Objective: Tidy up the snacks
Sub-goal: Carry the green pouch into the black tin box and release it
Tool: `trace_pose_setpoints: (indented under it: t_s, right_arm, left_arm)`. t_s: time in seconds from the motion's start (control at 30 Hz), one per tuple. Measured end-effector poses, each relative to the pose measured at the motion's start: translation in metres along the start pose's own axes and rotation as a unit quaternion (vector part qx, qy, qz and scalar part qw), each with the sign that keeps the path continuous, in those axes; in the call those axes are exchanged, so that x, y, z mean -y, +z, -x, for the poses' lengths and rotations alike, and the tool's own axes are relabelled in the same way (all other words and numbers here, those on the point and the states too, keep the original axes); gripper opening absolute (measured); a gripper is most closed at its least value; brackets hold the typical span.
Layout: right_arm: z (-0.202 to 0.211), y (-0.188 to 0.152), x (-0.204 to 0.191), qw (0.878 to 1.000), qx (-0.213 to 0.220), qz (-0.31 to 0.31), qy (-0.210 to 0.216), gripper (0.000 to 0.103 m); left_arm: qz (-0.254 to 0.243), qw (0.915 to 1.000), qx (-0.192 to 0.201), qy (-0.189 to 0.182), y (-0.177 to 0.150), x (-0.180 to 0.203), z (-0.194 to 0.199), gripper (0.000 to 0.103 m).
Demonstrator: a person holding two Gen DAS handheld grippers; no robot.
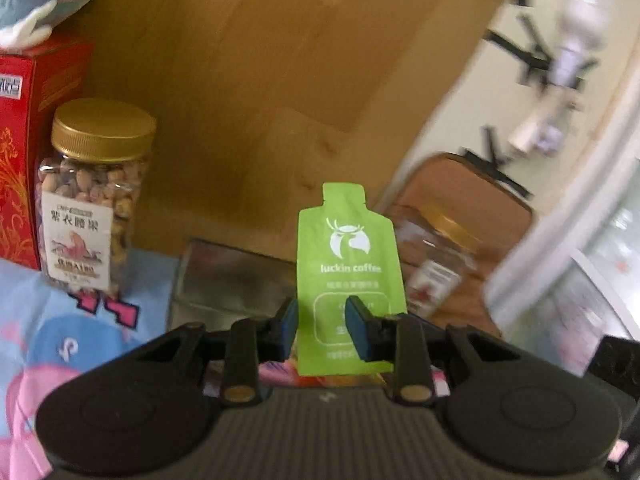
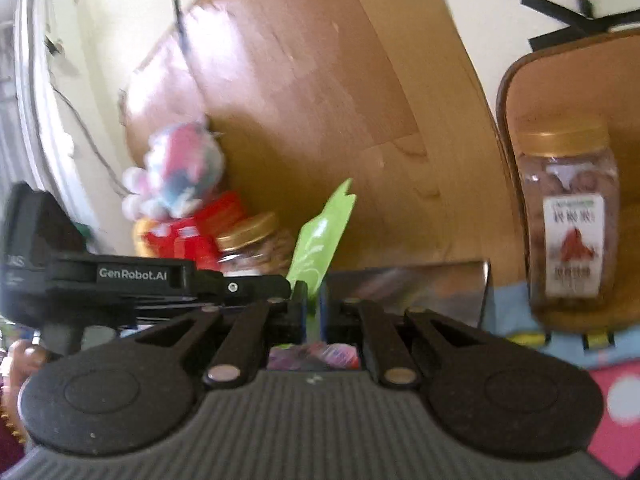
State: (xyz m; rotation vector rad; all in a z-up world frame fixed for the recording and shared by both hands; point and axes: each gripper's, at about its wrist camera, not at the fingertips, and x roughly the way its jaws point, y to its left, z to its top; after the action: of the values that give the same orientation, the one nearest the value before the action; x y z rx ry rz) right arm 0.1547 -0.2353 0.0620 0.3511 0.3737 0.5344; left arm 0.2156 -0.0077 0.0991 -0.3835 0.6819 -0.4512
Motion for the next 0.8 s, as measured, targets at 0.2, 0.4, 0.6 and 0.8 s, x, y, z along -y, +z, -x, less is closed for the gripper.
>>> trace_pose_setpoints:
  t_s: [0.2, 0.4, 0.6, 0.8]
  right_arm:
    - [-0.076, -0.004, 0.013, 0.992, -0.114, 0.0, -0.053, 0.017]
    - [-0.043, 0.003, 0.017, 0.995, -0.075, -0.032, -0.054, 0.023]
    - [0.002, -0.02, 0.003, 0.995, -0.067, -0.074, 0.006, 0.024]
    - [-0.007, -0.066, -0.011, 0.981, -0.147, -0.119, 0.03, 0.026]
  left_arm:
    - [0.022, 0.9968, -0.055, 0.054, 0.0, -0.027, -0.035, 0.031]
    - [0.022, 0.9994, -0.025, -0.009, -0.01, -0.031, 0.029, 0.031]
    - [0.021, 0.9995, 0.021, 0.001, -0.031, -0.058, 0.113, 0.033]
    - [0.069, 0.9965, 0.004, 0.046, -0.079, -0.108, 0.163, 0.033]
